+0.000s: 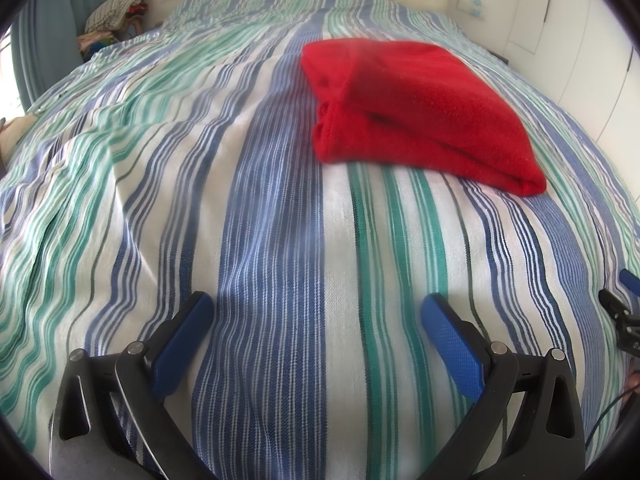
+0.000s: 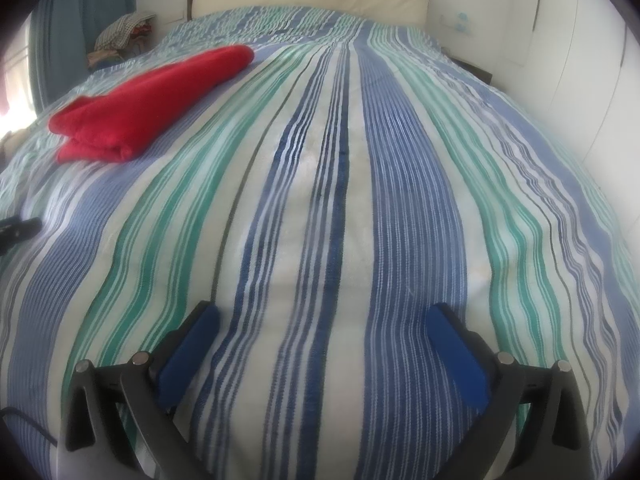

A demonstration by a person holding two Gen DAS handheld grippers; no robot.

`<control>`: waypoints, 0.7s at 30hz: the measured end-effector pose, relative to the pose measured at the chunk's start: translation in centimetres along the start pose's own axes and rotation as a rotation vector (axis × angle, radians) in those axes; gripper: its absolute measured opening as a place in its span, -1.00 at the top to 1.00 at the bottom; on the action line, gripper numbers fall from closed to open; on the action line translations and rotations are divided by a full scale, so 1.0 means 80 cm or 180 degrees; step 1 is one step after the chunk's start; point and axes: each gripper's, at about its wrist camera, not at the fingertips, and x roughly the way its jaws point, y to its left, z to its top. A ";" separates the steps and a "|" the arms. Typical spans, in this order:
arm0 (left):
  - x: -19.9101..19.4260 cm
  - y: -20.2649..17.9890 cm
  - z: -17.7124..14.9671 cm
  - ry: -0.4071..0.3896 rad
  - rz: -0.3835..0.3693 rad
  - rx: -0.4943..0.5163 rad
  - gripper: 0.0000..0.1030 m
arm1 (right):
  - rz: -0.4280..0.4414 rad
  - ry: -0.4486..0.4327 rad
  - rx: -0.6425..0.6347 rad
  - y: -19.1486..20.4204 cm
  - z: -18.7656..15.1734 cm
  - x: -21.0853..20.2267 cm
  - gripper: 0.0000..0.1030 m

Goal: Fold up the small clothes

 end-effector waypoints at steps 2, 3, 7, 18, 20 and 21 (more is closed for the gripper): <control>0.000 0.000 0.000 -0.0001 -0.0001 -0.0001 -0.99 | -0.0002 -0.0001 -0.0001 0.000 0.000 0.000 -0.97; 0.000 0.000 0.000 -0.0002 0.0000 -0.0001 -0.99 | -0.0002 -0.0002 0.0000 0.000 0.000 0.000 -0.97; 0.001 0.000 0.000 0.0002 0.0001 0.0002 -0.99 | -0.0002 0.0003 -0.0002 0.000 0.000 0.000 -0.97; 0.000 0.000 0.000 0.0013 0.0027 0.0020 -0.99 | -0.0003 0.0003 -0.0003 0.000 0.000 0.000 -0.97; 0.001 0.000 0.001 0.0015 0.0030 0.0024 -0.99 | -0.0003 0.0001 -0.0003 0.000 0.000 0.000 -0.97; 0.000 0.000 0.001 0.0017 0.0033 0.0025 -0.99 | -0.0004 0.0001 -0.0003 0.000 0.000 0.000 -0.98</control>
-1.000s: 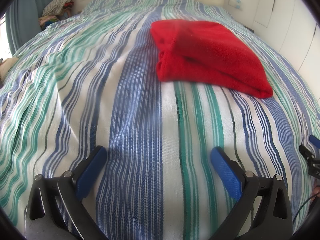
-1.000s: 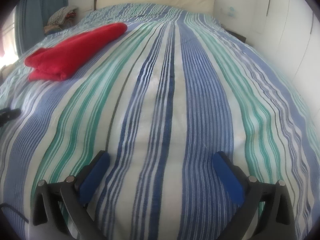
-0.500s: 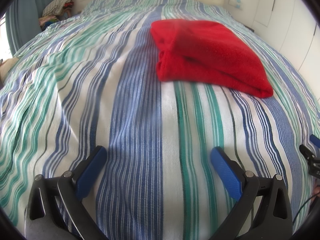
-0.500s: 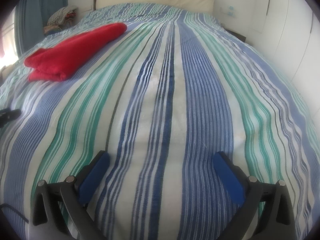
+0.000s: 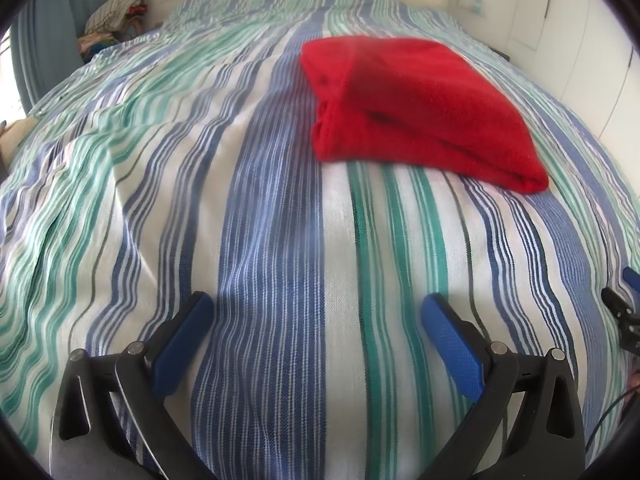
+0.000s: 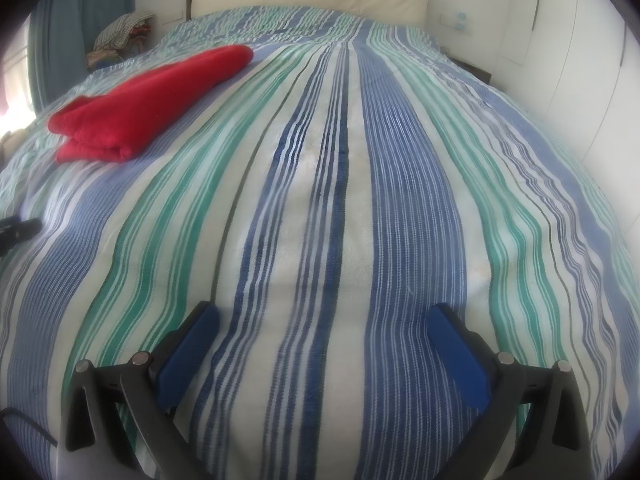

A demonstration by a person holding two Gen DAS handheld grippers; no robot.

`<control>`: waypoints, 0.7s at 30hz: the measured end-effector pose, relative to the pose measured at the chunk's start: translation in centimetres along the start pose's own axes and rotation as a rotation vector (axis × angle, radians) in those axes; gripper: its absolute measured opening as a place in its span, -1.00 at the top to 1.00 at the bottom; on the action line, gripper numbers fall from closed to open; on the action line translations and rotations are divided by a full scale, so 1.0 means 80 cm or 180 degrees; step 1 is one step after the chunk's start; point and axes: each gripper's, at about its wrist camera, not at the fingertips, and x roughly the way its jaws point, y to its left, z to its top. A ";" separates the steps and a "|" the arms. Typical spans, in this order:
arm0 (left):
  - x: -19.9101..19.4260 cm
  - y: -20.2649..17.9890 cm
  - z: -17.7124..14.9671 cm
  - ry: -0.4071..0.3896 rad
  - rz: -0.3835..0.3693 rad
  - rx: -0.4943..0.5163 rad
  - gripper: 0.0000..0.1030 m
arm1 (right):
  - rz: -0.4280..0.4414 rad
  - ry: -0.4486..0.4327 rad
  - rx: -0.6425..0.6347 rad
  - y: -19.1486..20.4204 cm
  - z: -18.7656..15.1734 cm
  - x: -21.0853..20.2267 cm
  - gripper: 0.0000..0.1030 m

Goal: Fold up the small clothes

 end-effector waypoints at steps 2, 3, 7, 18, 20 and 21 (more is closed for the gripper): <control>0.002 0.000 0.002 0.0007 0.0004 0.0004 -0.99 | -0.0001 0.0000 0.0000 0.000 0.000 0.000 -0.98; 0.002 0.000 0.002 0.0010 0.0002 0.0004 -0.99 | 0.0000 0.0001 0.0000 0.000 0.000 0.000 -0.98; 0.003 0.000 0.003 0.0018 0.0007 0.0004 -0.99 | 0.0003 -0.0005 0.0002 0.000 0.000 0.000 -0.98; -0.008 0.011 0.021 0.0335 -0.0191 -0.0110 -0.99 | 0.0011 -0.0023 0.0019 0.001 -0.002 -0.002 -0.98; -0.023 0.020 0.035 0.0325 -0.0452 -0.0266 -0.98 | 0.0014 0.0005 0.0042 0.001 -0.001 -0.003 -0.98; -0.034 0.025 0.045 0.0263 -0.0601 -0.0378 -0.98 | 0.0026 0.0027 0.0059 0.000 0.000 -0.004 -0.98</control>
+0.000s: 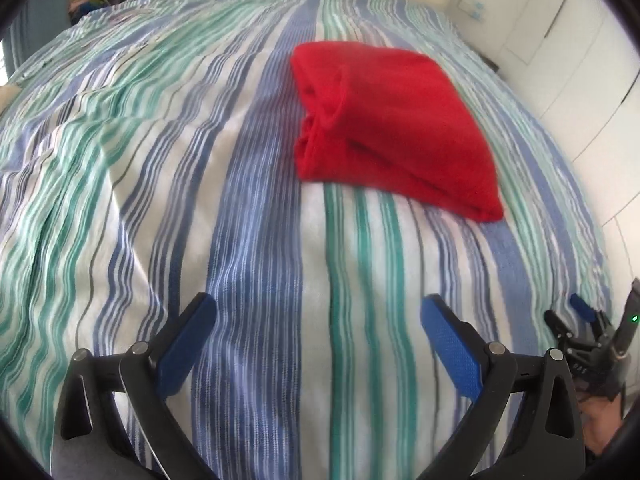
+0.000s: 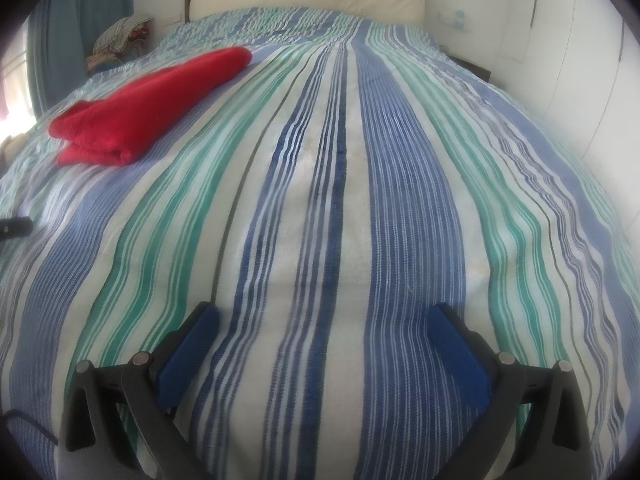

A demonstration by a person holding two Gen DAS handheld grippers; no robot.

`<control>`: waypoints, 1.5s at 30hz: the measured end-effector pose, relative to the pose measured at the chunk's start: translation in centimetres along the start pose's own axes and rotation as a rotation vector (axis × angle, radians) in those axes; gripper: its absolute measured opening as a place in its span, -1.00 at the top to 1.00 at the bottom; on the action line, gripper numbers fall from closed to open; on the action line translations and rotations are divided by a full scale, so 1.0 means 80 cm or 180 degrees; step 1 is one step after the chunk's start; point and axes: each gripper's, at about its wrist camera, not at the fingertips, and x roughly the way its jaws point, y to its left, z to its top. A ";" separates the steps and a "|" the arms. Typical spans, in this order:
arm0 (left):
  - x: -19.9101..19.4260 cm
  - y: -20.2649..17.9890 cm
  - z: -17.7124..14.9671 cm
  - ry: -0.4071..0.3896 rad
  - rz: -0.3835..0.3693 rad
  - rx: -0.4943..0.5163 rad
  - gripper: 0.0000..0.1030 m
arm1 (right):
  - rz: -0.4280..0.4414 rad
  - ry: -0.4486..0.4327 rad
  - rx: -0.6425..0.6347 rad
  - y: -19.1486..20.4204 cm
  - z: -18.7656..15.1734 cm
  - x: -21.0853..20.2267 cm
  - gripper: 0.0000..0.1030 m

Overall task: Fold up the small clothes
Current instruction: 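Grasp the red sweater bundle with the right gripper and lift it, then lower the red bundle onto the bed center and open the right gripper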

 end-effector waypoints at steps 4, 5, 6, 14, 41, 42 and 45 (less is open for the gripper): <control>-0.031 -0.011 0.057 -0.0232 -0.0348 -0.0124 -0.99 | 0.0102 0.0183 0.0068 -0.005 0.010 -0.002 -0.99; -0.030 -0.016 0.075 -0.0254 -0.0378 -0.0100 -0.99 | 0.0125 0.0293 0.0074 -0.005 0.018 -0.002 -0.99; -0.026 -0.020 0.091 -0.0264 -0.0396 -0.0071 -0.99 | 0.0185 0.0371 0.0099 -0.005 0.030 -0.004 -0.98; 0.091 -0.005 0.166 0.0204 0.0212 0.0006 -0.97 | 0.1389 -0.0028 0.0528 0.026 0.187 0.007 -0.98; 0.112 -0.072 0.176 0.0145 0.0420 0.0663 0.60 | 0.1505 0.0360 -0.0034 0.176 0.288 0.155 0.32; 0.103 -0.077 0.177 0.0100 0.0421 0.0686 0.62 | 0.1452 0.0305 -0.0102 0.181 0.292 0.146 0.37; 0.067 -0.091 0.184 -0.0048 0.0287 0.0683 0.63 | 0.1386 0.0085 -0.0228 0.179 0.300 0.112 0.43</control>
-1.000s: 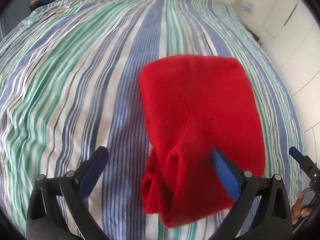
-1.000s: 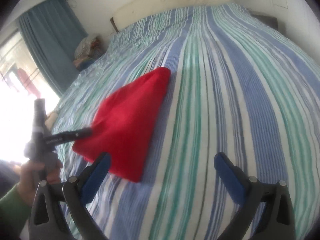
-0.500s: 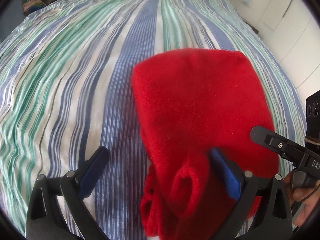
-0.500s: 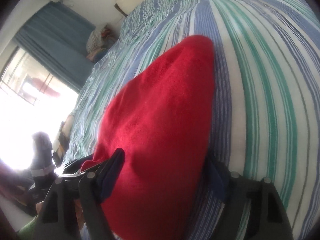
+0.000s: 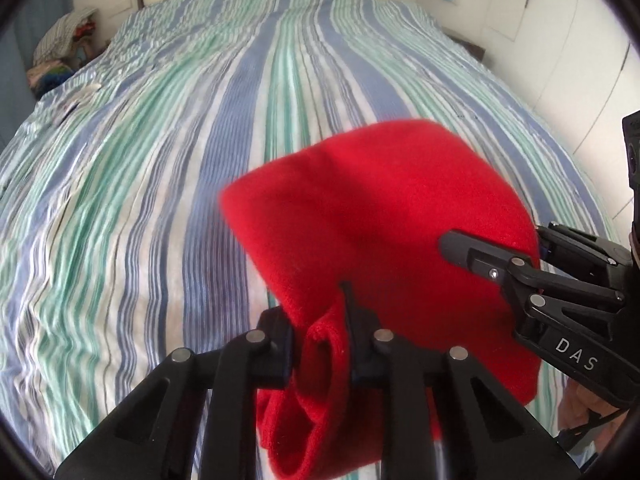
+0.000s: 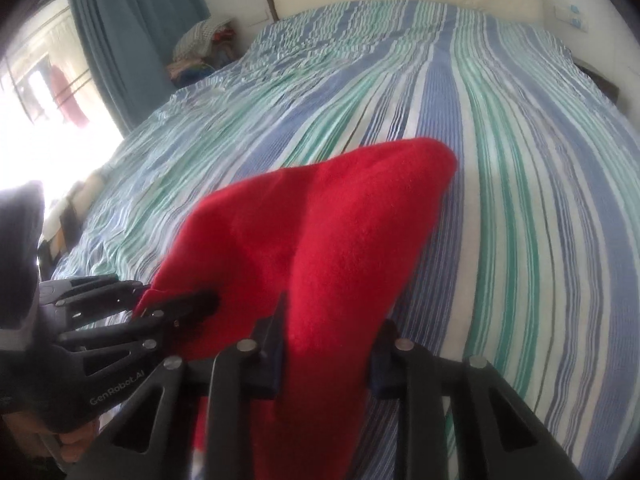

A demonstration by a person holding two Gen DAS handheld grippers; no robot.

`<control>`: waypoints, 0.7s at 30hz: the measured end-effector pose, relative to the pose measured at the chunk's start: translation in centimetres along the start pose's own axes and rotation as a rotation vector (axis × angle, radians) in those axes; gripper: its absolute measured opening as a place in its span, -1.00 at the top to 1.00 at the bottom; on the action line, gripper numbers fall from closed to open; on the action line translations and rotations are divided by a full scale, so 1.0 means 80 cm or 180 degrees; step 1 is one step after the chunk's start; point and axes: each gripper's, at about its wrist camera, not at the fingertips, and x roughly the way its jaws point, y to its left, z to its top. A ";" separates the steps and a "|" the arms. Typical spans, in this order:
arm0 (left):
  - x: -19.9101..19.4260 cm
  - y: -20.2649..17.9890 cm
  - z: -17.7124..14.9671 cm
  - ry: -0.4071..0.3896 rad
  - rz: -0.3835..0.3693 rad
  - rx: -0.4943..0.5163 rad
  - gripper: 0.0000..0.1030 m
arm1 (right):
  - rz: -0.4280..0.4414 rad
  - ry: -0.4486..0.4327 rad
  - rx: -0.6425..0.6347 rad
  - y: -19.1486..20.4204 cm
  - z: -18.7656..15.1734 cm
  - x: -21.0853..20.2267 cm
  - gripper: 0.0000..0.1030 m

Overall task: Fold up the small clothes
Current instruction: 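Lower the red bundle onto the bed center and open the right gripper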

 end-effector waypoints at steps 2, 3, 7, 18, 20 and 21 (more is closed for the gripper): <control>-0.028 -0.008 0.012 -0.0123 -0.0101 -0.0022 0.63 | -0.0013 -0.0176 -0.0075 0.005 0.010 -0.032 0.44; -0.041 -0.014 0.017 -0.0187 -0.0153 -0.0022 0.63 | 0.0005 -0.0264 -0.0094 0.006 0.016 -0.051 0.44; -0.051 -0.041 0.020 -0.0058 -0.0364 -0.0039 0.23 | 0.0096 -0.0429 -0.0035 -0.011 0.035 -0.109 0.43; -0.086 -0.065 -0.151 0.0135 0.0320 0.0256 -0.81 | -0.0694 0.0352 0.0420 -0.126 -0.159 -0.177 -0.72; -0.122 -0.073 -0.156 -0.0095 0.0428 0.0239 -0.91 | -0.0792 0.0393 0.0414 -0.118 -0.190 -0.199 -0.75; -0.141 -0.078 -0.157 -0.0203 0.0485 0.0227 -0.94 | -0.0831 0.0394 0.0402 -0.110 -0.201 -0.211 -0.75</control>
